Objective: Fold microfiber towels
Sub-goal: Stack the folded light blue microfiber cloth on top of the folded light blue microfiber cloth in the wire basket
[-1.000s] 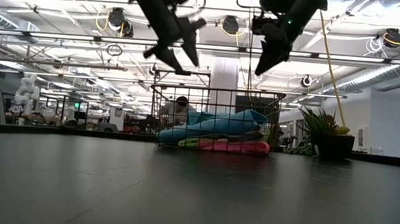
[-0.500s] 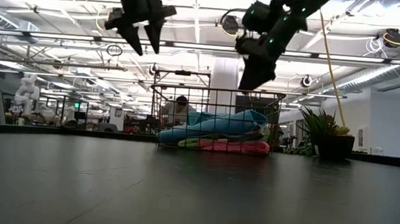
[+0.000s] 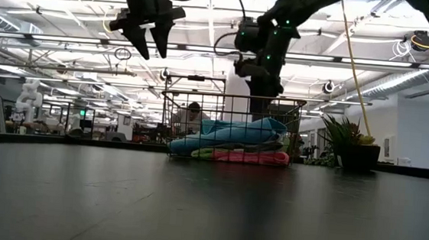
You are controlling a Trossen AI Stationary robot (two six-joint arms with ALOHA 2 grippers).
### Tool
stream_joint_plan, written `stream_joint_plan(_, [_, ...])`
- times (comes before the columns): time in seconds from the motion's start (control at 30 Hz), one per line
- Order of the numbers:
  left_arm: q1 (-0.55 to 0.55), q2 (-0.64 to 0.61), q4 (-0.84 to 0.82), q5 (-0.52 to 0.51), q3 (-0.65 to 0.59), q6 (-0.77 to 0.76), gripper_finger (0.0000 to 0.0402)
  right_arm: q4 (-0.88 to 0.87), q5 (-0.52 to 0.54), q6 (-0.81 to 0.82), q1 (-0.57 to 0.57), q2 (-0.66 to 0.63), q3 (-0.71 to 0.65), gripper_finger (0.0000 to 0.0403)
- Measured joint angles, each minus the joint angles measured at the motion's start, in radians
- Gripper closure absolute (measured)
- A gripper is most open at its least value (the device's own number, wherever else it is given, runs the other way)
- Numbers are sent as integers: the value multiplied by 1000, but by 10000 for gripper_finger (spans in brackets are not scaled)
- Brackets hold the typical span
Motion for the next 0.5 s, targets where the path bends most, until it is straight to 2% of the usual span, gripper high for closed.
stream_joint_plan(0.17, [0, 0, 0, 0, 0, 16, 155, -2, 0, 39, -11, 26, -20, 229])
stream_joint_plan(0.5, [2, 0, 0, 0, 0, 39, 156, 100, 0, 62, -30, 30, -80, 229])
